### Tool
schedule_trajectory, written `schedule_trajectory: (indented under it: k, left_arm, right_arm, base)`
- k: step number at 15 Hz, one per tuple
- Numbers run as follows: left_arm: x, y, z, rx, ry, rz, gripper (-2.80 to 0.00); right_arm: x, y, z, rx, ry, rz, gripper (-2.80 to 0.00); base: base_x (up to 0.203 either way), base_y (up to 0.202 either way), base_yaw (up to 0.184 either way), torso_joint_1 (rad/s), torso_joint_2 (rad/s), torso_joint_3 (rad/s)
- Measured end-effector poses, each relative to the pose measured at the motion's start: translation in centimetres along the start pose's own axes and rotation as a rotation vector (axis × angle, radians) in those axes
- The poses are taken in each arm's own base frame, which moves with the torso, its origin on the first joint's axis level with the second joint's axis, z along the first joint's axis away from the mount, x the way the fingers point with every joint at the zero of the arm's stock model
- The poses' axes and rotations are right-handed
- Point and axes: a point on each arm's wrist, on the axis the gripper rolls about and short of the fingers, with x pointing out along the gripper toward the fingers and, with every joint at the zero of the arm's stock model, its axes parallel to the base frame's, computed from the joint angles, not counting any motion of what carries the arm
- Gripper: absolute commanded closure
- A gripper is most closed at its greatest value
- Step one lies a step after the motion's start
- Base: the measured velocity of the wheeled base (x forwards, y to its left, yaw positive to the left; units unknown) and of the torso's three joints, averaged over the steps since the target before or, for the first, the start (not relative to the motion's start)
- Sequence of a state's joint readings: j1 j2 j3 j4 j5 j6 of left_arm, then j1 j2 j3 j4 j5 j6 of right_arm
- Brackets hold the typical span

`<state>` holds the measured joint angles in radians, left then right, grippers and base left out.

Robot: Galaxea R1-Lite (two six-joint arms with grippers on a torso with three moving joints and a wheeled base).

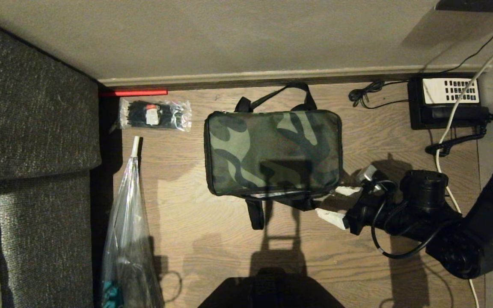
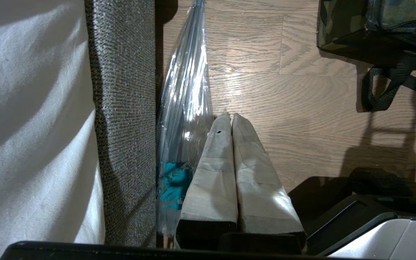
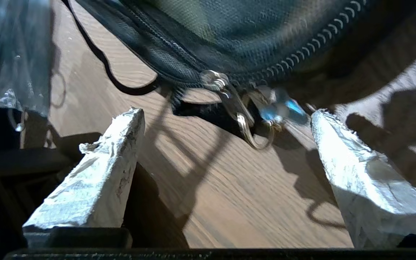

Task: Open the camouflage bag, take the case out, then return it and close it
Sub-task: Open the top of the storage box

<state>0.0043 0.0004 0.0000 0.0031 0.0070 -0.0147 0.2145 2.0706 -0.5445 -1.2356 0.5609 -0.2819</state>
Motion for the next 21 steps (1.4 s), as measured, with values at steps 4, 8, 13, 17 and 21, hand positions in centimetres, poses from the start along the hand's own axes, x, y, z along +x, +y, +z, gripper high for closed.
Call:
schedule_trajectory:
  k: [4, 8, 13, 17, 21]
  left_arm:
    - [0.0, 0.0, 0.0, 0.0, 0.0, 0.0, 0.0]
    - [0.0, 0.0, 0.0, 0.0, 0.0, 0.0, 0.0]
    - [0.0, 0.0, 0.0, 0.0, 0.0, 0.0, 0.0]
    - [0.0, 0.0, 0.0, 0.0, 0.0, 0.0, 0.0]
    - [0.0, 0.0, 0.0, 0.0, 0.001, 0.0, 0.0]
  right_arm:
    - [0.2, 0.0, -0.3, 0.005, 0.009, 0.004, -2.8]
    - [0.2, 0.0, -0.4, 0.006, 0.01, 0.004, -2.8]
    - [1.4, -1.4, -0.6, -0.115, -0.013, -0.032, 0.0]
    - [1.6, -2.4, -0.8, -0.115, -0.018, -0.054, 0.0]
    - [1.6, -2.7, -0.9, -0.113, -0.02, -0.061, 0.0]
  base:
    - [0.0, 0.0, 0.0, 0.0, 0.0, 0.0]
    - [0.0, 0.0, 0.0, 0.0, 0.0, 0.0]
    - [0.0, 0.0, 0.0, 0.0, 0.0, 0.0]
    - [0.0, 0.0, 0.0, 0.0, 0.0, 0.0]
    - [0.0, 0.0, 0.0, 0.0, 0.0, 0.0]
